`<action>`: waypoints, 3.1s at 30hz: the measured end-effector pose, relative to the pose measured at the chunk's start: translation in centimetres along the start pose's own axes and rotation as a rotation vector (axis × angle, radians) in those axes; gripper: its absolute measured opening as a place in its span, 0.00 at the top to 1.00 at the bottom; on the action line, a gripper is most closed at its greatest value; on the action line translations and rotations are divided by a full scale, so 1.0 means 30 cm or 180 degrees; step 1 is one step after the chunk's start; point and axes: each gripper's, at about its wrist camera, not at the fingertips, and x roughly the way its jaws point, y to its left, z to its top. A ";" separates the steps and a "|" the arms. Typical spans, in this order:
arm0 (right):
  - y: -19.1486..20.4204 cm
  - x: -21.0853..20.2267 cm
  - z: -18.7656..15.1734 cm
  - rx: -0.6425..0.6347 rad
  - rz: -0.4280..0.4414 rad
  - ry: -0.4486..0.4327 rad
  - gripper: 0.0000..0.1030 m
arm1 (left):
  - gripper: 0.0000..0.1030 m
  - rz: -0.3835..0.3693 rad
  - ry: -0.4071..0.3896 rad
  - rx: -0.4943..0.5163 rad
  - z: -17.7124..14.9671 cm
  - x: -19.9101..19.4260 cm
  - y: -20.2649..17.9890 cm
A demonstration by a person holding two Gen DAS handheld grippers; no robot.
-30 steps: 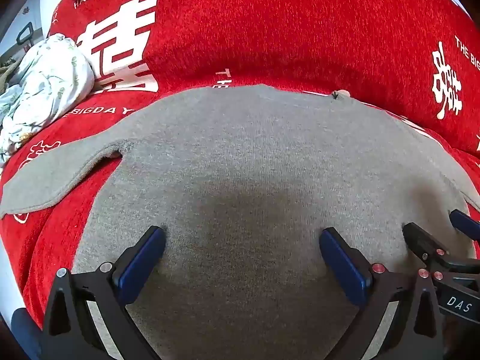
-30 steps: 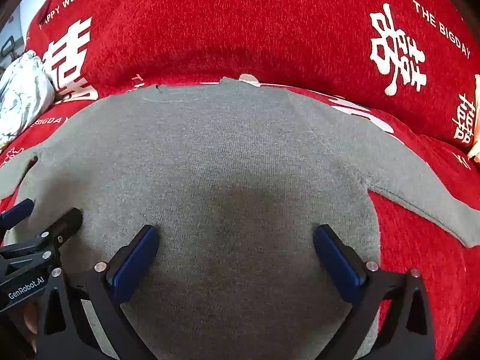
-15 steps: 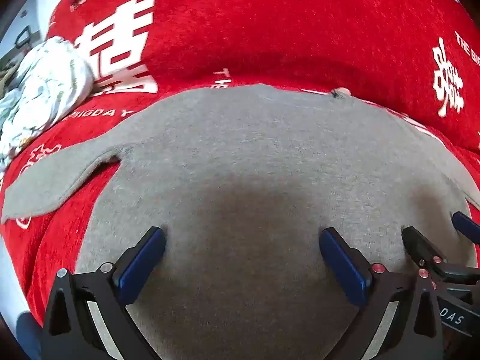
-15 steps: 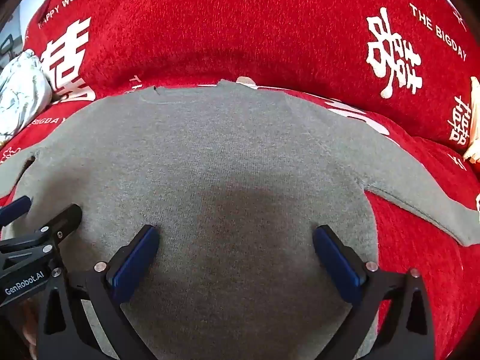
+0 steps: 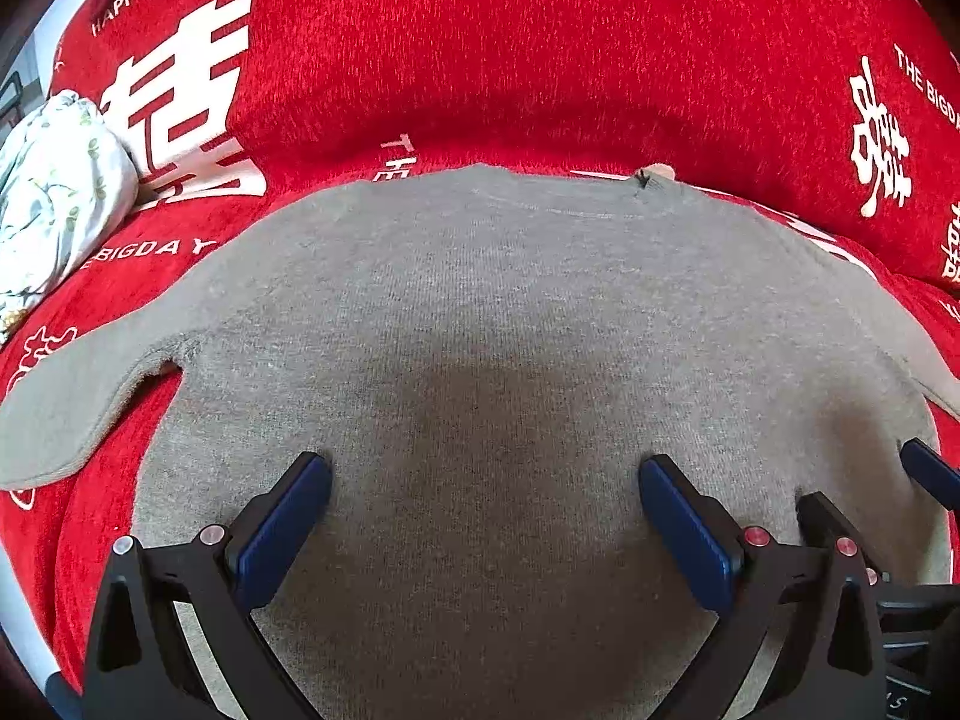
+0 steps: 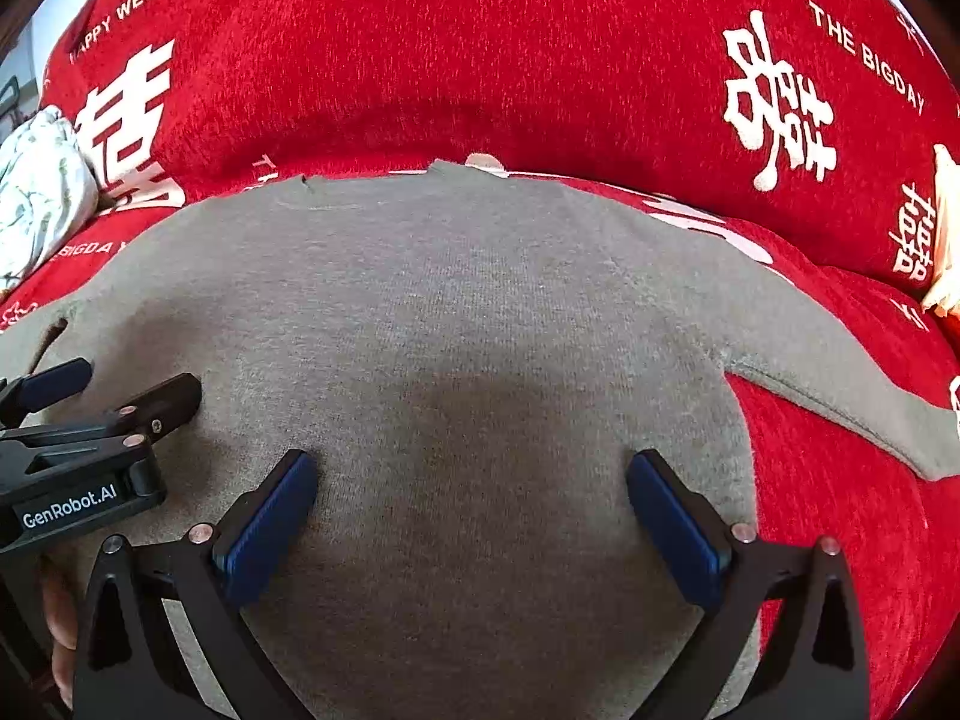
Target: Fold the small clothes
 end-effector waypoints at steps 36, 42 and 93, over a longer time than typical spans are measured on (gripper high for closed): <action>0.017 -0.019 0.022 0.0291 -0.0126 0.0589 0.00 | 0.00 -0.0160 0.0422 0.0109 0.036 0.000 0.027; 0.029 -0.035 0.034 0.0317 -0.0025 0.0581 0.00 | 0.00 -0.0231 0.0637 -0.0073 0.053 -0.013 0.058; -0.305 -0.151 0.131 0.0713 -0.0256 0.0045 0.00 | 0.00 0.0227 0.0526 0.0186 0.156 -0.119 -0.277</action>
